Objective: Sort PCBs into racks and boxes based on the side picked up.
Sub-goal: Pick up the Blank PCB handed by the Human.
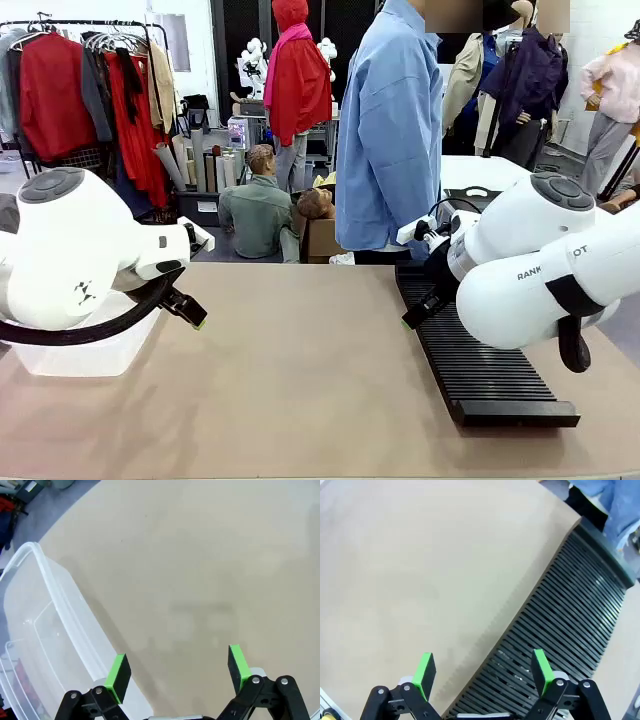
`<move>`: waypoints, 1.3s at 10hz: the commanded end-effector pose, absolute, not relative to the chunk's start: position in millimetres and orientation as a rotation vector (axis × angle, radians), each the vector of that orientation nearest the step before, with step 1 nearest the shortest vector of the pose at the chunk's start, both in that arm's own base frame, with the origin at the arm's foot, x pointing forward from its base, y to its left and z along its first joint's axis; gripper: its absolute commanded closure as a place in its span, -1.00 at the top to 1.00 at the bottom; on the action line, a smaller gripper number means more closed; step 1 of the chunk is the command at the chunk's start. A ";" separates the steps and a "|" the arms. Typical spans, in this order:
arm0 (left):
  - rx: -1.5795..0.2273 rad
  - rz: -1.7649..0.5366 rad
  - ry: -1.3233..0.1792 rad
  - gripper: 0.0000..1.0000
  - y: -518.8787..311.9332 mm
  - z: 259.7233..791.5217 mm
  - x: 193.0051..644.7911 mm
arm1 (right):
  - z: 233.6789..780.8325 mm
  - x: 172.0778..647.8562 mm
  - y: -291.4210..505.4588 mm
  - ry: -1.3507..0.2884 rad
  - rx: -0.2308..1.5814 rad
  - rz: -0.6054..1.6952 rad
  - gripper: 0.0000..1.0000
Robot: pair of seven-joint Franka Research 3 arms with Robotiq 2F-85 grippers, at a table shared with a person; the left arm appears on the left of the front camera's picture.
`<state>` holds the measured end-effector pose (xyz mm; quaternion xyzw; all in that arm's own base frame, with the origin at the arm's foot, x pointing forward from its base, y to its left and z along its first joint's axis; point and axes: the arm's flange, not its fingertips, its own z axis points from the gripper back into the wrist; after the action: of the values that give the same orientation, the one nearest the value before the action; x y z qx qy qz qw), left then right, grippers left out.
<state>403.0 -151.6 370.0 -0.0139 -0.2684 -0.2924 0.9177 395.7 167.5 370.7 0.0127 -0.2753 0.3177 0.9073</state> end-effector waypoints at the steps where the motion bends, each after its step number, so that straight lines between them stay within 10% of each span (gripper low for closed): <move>1: -0.029 -0.601 -0.552 1.00 -151.6 370.2 403.0 | 370.8 395.7 167.5 -0.568 0.026 0.656 1.00; 13: -0.061 -0.587 -0.519 1.00 -147.2 385.4 408.0 | 379.5 397.4 162.3 -0.564 0.057 0.654 1.00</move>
<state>404.8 -152.1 373.6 -0.0185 -0.2651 -0.2857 0.9207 395.9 167.0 371.5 0.0143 -0.2753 0.3152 0.9081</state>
